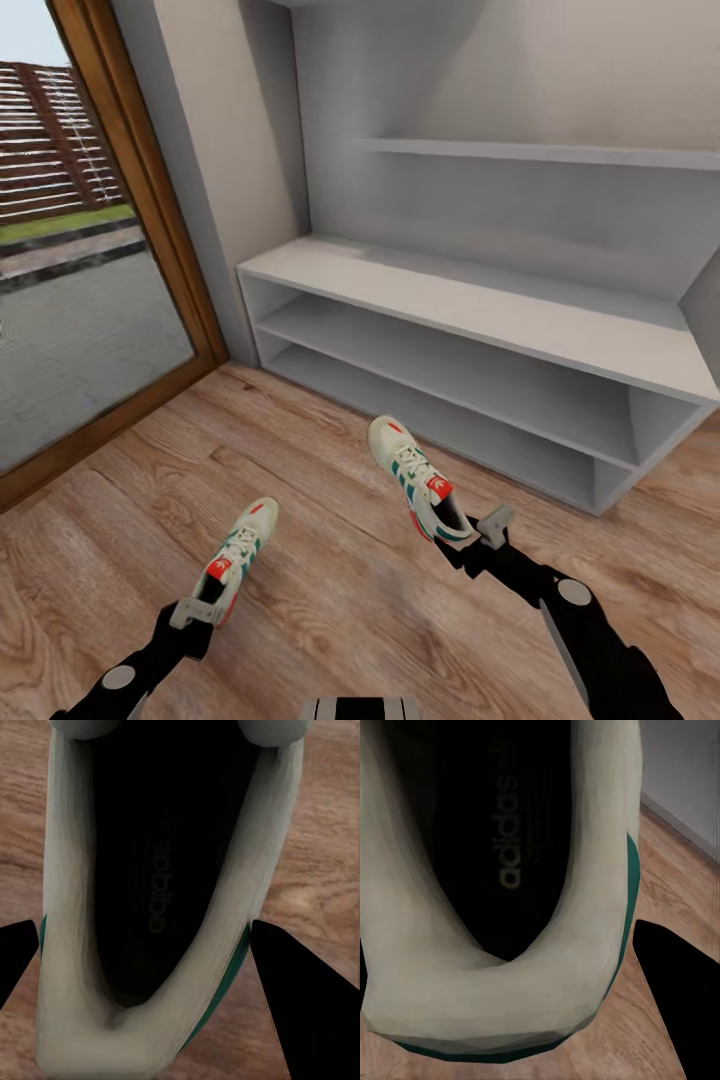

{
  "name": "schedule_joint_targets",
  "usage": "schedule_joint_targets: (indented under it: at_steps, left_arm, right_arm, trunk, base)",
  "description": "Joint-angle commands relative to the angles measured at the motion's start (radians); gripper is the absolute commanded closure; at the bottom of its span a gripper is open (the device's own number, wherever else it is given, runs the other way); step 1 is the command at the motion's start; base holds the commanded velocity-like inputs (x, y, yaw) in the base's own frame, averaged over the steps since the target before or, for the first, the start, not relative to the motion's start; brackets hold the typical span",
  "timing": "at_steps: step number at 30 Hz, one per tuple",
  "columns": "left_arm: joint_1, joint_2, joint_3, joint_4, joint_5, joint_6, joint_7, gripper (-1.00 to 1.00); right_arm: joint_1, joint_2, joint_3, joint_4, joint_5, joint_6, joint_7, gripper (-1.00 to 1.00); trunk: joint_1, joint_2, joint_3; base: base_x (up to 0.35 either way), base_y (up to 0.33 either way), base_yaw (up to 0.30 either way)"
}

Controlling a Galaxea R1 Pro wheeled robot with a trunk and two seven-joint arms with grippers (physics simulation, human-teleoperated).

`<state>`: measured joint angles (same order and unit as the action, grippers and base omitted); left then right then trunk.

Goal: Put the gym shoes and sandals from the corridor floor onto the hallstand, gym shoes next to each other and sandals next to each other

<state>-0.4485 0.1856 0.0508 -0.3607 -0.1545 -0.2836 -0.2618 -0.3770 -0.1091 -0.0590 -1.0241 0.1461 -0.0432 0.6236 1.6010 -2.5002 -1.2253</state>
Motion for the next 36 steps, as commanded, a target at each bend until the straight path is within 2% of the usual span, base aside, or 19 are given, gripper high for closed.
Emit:
schedule_joint_targets:
  at_steps: [1,5,7,10,14,19,22,23,26,27,28,33,36]
  left_arm:
    - [0.001,0.0,0.005,0.002,0.0,-0.005,-0.004,1.0]
    - [0.009,0.0,0.007,0.006,0.053,-0.01,-0.004,1.0]
    - [0.013,0.0,0.007,0.007,0.067,-0.012,-0.004,1.0]
    - [0.028,0.0,0.008,0.008,0.089,-0.019,-0.004,1.0]
    - [0.049,0.0,0.009,0.009,0.13,-0.037,-0.003,1.0]
    - [0.069,-0.002,0.009,0.009,0.172,-0.061,0.014,1.0]
    - [0.076,-0.004,0.008,0.009,0.185,-0.067,0.04,1.0]
    - [0.079,-0.007,0.008,0.009,0.19,-0.069,0.05,1.0]
    - [0.081,-0.007,0.008,0.009,0.191,-0.069,0.052,1.0]
    - [0.084,-0.008,0.009,0.009,0.195,-0.069,0.053,1.0]
    - [0.091,-0.008,0.009,0.01,0.22,-0.07,0.053,1.0]
    - [0.098,-0.01,0.008,0.011,0.236,-0.071,0.053,1.0]
    - [0.106,-0.013,0.008,0.011,0.239,-0.071,0.054,1.0]
  right_arm:
    - [0.0,-0.003,-0.003,0.002,0.01,-0.005,0.003,1.0]
    - [0.0,-0.033,-0.006,0.015,0.01,-0.007,0.002,1.0]
    - [0.001,-0.039,-0.006,0.028,0.01,-0.007,0.002,1.0]
    - [0.003,-0.045,-0.007,0.081,0.01,-0.008,0.0,1.0]
    - [0.005,-0.047,-0.007,0.209,0.009,-0.018,-0.018,1.0]
    - [0.006,-0.044,-0.006,0.274,0.009,-0.042,-0.112,1.0]
    - [0.006,-0.042,-0.005,0.298,0.01,-0.056,-0.225,1.0]
    - [0.006,-0.038,-0.004,0.35,0.013,-0.061,-0.322,1.0]
    - [0.006,-0.037,-0.004,0.368,0.011,-0.063,-0.343,1.0]
    - [0.006,-0.035,-0.005,0.402,0.009,-0.066,-0.351,1.0]
    - [0.007,-0.033,-0.008,0.51,0.005,-0.136,-0.358,1.0]
    - [0.007,-0.032,-0.008,0.622,0.005,-0.279,-0.375,1.0]
    - [0.007,-0.032,-0.008,0.687,0.005,-0.351,-0.417,1.0]
  trunk:
    - [-0.001,0.0,0.004]
    - [-0.013,0.021,0.021]
    - [-0.02,0.035,0.03]
    - [-0.032,0.056,0.043]
    - [-0.047,0.084,0.062]
    - [-0.066,0.119,0.085]
    - [-0.078,0.14,0.099]
    - [-0.082,0.147,0.104]
    - [-0.093,0.168,0.118]
    - [-0.097,0.175,0.122]
    - [-0.101,0.182,0.127]
    - [-0.12,0.217,0.151]
    - [-0.131,0.238,0.165]
  base:
    - [0.0,0.0,0.0]
    - [0.0,0.0,-0.027]
    - [0.0,0.0,-0.067]
    - [0.0,0.0,-0.082]
    - [0.0,0.0,-0.091]
    - [0.0,0.0,-0.094]
    - [0.0,0.0,-0.095]
    - [0.0,0.0,-0.097]
    - [0.0,0.0,-0.097]
    - [0.0,0.0,-0.097]
    - [0.0,0.0,-0.097]
    - [0.0,0.0,-0.097]
    - [0.0,0.0,-0.097]
